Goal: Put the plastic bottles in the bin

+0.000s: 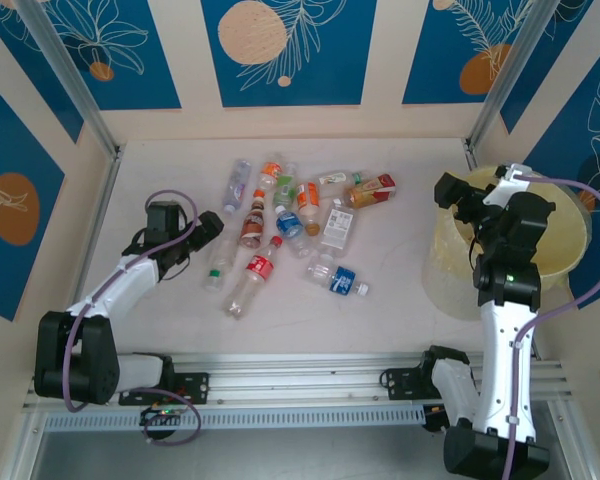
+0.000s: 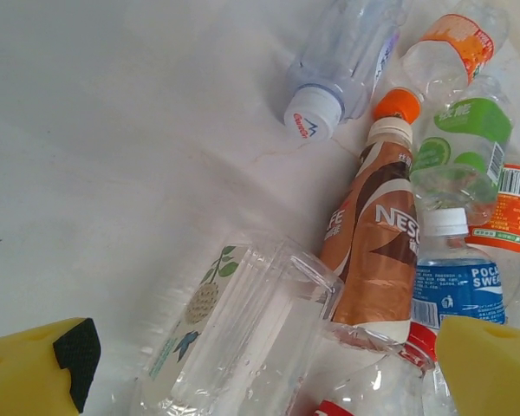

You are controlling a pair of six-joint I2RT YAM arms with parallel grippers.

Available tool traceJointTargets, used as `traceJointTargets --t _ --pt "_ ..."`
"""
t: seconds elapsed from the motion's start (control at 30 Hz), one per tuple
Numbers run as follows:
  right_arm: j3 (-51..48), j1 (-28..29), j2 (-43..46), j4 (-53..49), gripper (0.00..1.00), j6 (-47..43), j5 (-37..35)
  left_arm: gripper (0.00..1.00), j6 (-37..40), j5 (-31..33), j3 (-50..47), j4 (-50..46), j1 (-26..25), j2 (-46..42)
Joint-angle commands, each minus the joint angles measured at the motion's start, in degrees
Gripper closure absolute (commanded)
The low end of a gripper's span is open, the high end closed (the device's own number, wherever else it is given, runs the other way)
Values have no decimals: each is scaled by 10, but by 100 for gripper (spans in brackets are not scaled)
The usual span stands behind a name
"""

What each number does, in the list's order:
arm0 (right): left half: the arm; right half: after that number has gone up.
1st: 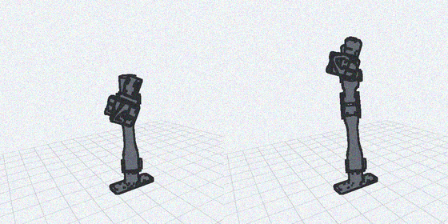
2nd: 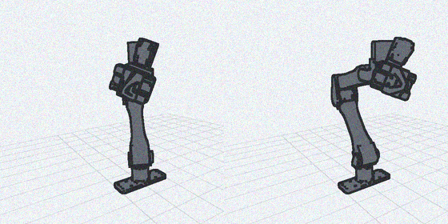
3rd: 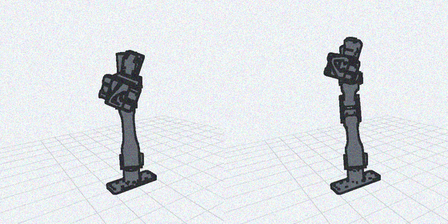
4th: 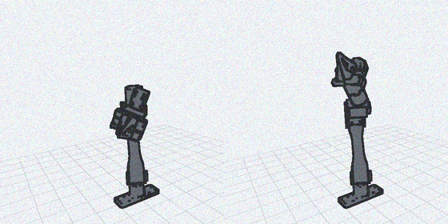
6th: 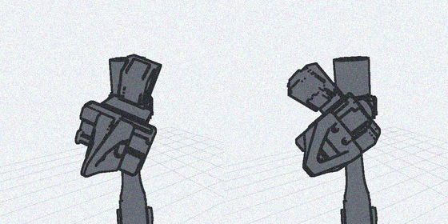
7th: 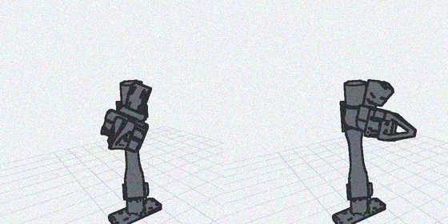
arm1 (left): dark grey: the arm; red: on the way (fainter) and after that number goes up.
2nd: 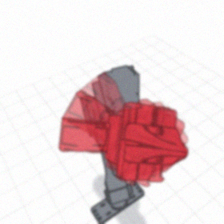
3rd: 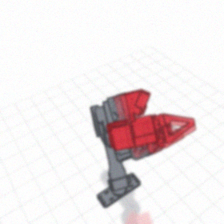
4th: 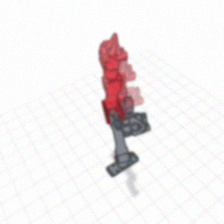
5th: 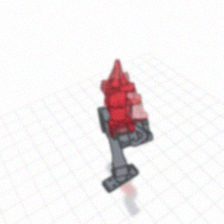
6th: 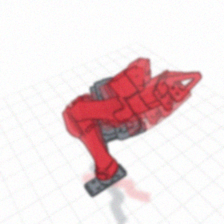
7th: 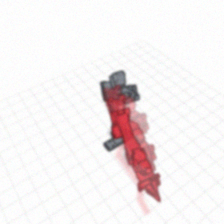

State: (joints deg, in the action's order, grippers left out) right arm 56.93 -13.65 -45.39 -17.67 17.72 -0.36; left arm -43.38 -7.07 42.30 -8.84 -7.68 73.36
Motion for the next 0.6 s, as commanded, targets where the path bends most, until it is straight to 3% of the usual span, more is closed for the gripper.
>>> traceJointTargets --t 0.0,0.23,0.5,0.57 --pt "30 13 14 -6 1 12 56 0 7 27 21 -36 -7 -11" --pt "34 75 19 39 0 41 183 0 28 116 39 -120 -44 -47" --pt "12 224 -23 78 1 47 133 0 68 182 70 -239 -148 -81" --pt "8 259 -39 79 1 42 97 0 81 227 82 -274 -187 -84"
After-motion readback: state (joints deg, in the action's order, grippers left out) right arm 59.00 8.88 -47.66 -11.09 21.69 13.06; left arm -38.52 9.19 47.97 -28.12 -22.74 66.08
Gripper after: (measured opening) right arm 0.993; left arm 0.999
